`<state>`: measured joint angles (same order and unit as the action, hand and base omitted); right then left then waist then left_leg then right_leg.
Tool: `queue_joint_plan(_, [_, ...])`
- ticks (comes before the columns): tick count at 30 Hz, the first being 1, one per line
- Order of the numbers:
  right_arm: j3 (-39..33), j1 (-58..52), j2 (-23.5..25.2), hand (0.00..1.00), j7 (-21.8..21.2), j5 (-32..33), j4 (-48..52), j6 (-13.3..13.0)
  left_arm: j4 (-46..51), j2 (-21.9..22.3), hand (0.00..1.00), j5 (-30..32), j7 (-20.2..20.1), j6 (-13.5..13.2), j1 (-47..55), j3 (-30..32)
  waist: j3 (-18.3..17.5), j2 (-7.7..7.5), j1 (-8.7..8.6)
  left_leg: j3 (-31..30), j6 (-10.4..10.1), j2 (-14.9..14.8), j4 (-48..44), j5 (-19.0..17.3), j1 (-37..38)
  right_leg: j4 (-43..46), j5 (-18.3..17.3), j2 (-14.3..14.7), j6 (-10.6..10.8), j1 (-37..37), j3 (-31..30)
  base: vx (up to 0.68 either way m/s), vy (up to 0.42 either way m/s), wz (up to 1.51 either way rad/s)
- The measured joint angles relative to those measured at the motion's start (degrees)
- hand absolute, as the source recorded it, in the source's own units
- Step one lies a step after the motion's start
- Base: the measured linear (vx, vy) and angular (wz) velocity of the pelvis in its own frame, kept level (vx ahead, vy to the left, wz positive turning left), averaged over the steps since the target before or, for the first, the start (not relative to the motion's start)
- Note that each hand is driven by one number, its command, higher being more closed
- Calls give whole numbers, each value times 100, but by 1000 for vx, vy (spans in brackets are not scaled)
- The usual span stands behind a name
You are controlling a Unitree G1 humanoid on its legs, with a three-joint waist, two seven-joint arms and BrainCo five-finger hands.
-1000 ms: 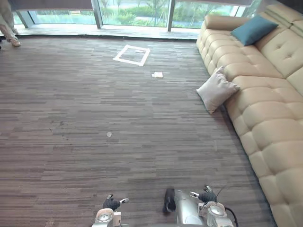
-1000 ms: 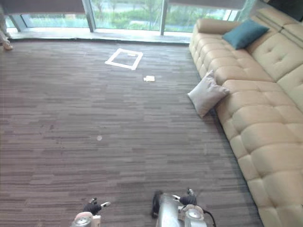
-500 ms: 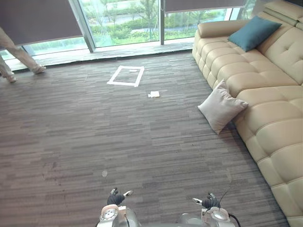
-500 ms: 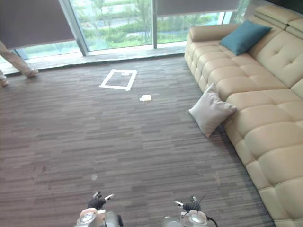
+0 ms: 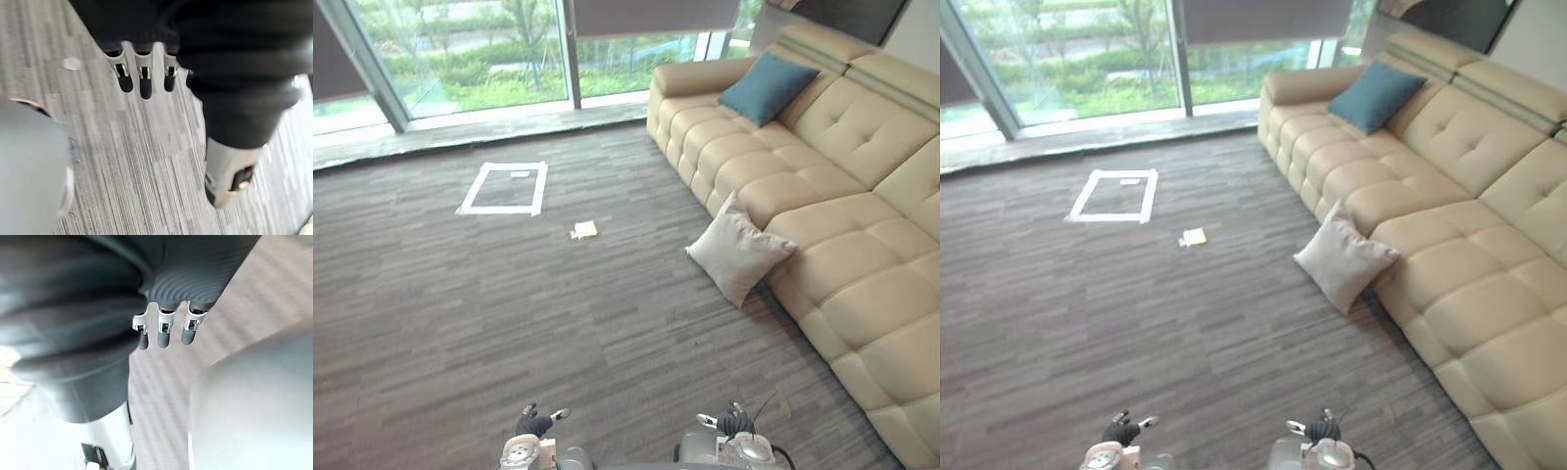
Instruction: Pick up cushions and gather them together orderly.
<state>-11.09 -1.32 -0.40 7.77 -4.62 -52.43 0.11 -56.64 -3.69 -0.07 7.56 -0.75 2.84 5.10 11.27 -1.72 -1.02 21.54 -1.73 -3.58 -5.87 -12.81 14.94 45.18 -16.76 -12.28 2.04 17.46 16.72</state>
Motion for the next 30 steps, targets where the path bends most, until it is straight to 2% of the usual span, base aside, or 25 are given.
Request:
queue_joint_plan(2, [0,85,-19,0,-9,2,-7,7,-32,6,0,13,-7,0,3,-68,33,41,-24,95,-24,-48,200,-12,246,-1420,504,208,-163,182,432,576,-47,-3])
queue_joint_plan(3, [6,91,-20,0,-13,2,-11,9,-22,-5,0,35,-10,-3,13,-60,52,19,-33,121,-206,-15,201,-105,463,-2255,1104,419,-348,144,455,505,-63,-3])
queue_joint_plan(4, [22,75,-17,0,-15,-7,-19,10,-22,-21,0,63,-11,-6,31,-54,50,-26,-33,104,-262,24,199,-140,569,-2508,1365,476,-453,102,414,677,-100,-19])
queue_joint_plan(5, [13,148,-100,0,-26,-9,32,-5,-119,149,0,135,-18,4,24,9,73,251,-47,102,-448,-128,117,-204,846,-2064,1673,600,-1000,102,296,628,-115,-15])
queue_joint_plan(6, [-2,150,-185,0,-41,-21,78,-6,-110,261,0,175,-31,-5,-4,5,67,323,-100,48,-663,-165,-121,-74,799,-1802,1270,589,-942,129,317,628,-115,-18])
queue_joint_plan(7, [-12,156,-196,0,-43,-27,121,4,-74,336,0,193,-31,-7,-9,13,95,378,-104,-19,-749,-208,-311,-11,776,-1675,1109,594,-955,123,316,546,-205,-10])
queue_joint_plan(8, [-15,146,-201,0,-43,-45,185,27,-29,407,0,231,-30,3,-4,63,95,488,-168,-209,-913,-445,-1260,87,483,-1558,781,699,-922,-6,277,513,-220,-21])
queue_joint_plan(9, [1,143,-200,0,-44,-47,184,54,4,411,0,230,-32,5,-8,85,104,524,-176,-317,-975,-623,-2059,257,212,-1604,674,791,-934,-159,227,617,-253,-30])
queue_joint_plan(10, [39,127,-195,0,-43,-45,187,88,53,424,0,227,-33,5,2,167,111,541,-172,-499,-997,-824,-2961,640,-135,-1732,586,923,-941,-378,144,483,-151,-50])
queue_joint_plan(11, [64,74,-189,0,-22,-38,180,154,161,447,0,225,-27,-1,16,325,163,519,-143,-661,-1022,-1120,-4361,502,-683,-2010,497,1153,-1005,-846,38,463,-114,-71])
queue_joint_plan(12, [102,10,-174,0,-7,-28,178,159,295,442,0,217,-31,-12,21,439,207,484,-107,-624,-946,-1244,-4993,236,-1014,-2186,404,1246,-1043,-1242,-116,433,-93,-79])
queue_joint_plan(13, [120,-37,-157,0,-3,15,176,162,345,445,0,209,-24,-16,30,463,238,391,-54,-575,-862,-1246,-5110,115,-1192,-2275,327,1268,-1071,-1419,-213,448,-86,-81])
queue_joint_plan(14, [132,-102,-131,0,6,27,179,160,436,442,0,206,-23,-22,31,469,237,317,-36,-470,-728,-1247,-5012,-34,-1561,-2461,261,1310,-1027,-1721,-424,357,-55,-82])
queue_joint_plan(16, [120,-165,-120,0,17,31,183,164,571,480,0,205,-19,-66,30,511,234,291,33,-420,-454,-1168,-4377,-188,-2057,-2638,221,1349,-925,-2015,-756,387,3,-90])
queue_joint_plan(17, [117,-205,-123,0,28,30,186,164,653,502,0,205,-16,-95,30,521,233,294,103,-533,-380,-991,-3764,-230,-2326,-2737,168,1349,-839,-2191,-1035,497,117,-112])
queue_joint_plan(19, [120,-209,-126,0,51,22,176,165,712,526,0,172,-1,-150,26,520,233,292,171,-1074,-451,-625,-2591,-182,-2621,-2871,53,1321,-668,-2410,-1536,427,167,-124])
queue_joint_plan(20, [131,-209,-124,0,68,23,174,162,714,521,0,153,-3,-152,23,520,234,289,171,-1218,-510,-546,-2298,-139,-2655,-2888,-3,1314,-626,-2478,-1683,378,227,-121])
queue_joint_plan(22, [263,-275,-139,0,126,20,177,158,704,508,0,107,1,-149,30,505,203,286,181,-1415,-382,-476,-1589,121,-2684,-2795,-360,1295,-363,-2722,-2206,622,426,-138])
queue_joint_plan(23, [317,-326,-132,0,126,17,174,160,699,494,0,105,-1,-149,45,505,139,251,223,-1427,-342,-483,-1705,442,-2657,-2706,-506,1283,-260,-2760,-2409,557,420,-119])
queue_joint_plan(24, [360,-368,-102,0,123,15,169,163,699,468,0,103,-2,-141,54,511,29,250,264,-1387,-313,-462,-1800,585,-2646,-2617,-581,1228,-184,-2744,-2534,563,422,-125])
queue_joint_plan(25, [364,-485,73,0,121,8,189,155,653,341,0,104,3,-136,60,509,-217,-99,303,-912,-214,-359,-1891,309,-2544,-2096,-562,974,-39,-2486,-2665,537,404,-116])
queue_joint_plan(27, [364,-504,138,0,98,7,186,163,635,271,0,103,0,-128,58,498,-245,-205,315,-589,-109,-300,-1807,130,-2303,-1308,-390,791,293,-2076,-2578,417,327,-98])
queue_joint_plan(28, [308,-495,184,0,79,4,203,159,604,241,0,105,5,-114,22,495,-236,-270,298,-375,-43,-212,-1595,23,-1956,-563,-255,537,543,-1710,-2216,387,311,-89])
queue_joint_plan(29, [271,-474,149,0,64,2,207,151,462,246,0,102,6,-83,-11,453,-230,-235,310,-196,-25,-158,-1326,-31,-1542,-25,-290,292,488,-1479,-1698,371,291,-80])
queue_joint_plan(30, [277,-461,127,0,60,-2,208,149,406,241,0,99,6,-85,-12,411,-229,-208,302,-86,-27,-156,-1181,-31,-1347,84,-312,218,454,-1401,-1516,331,251,-68])
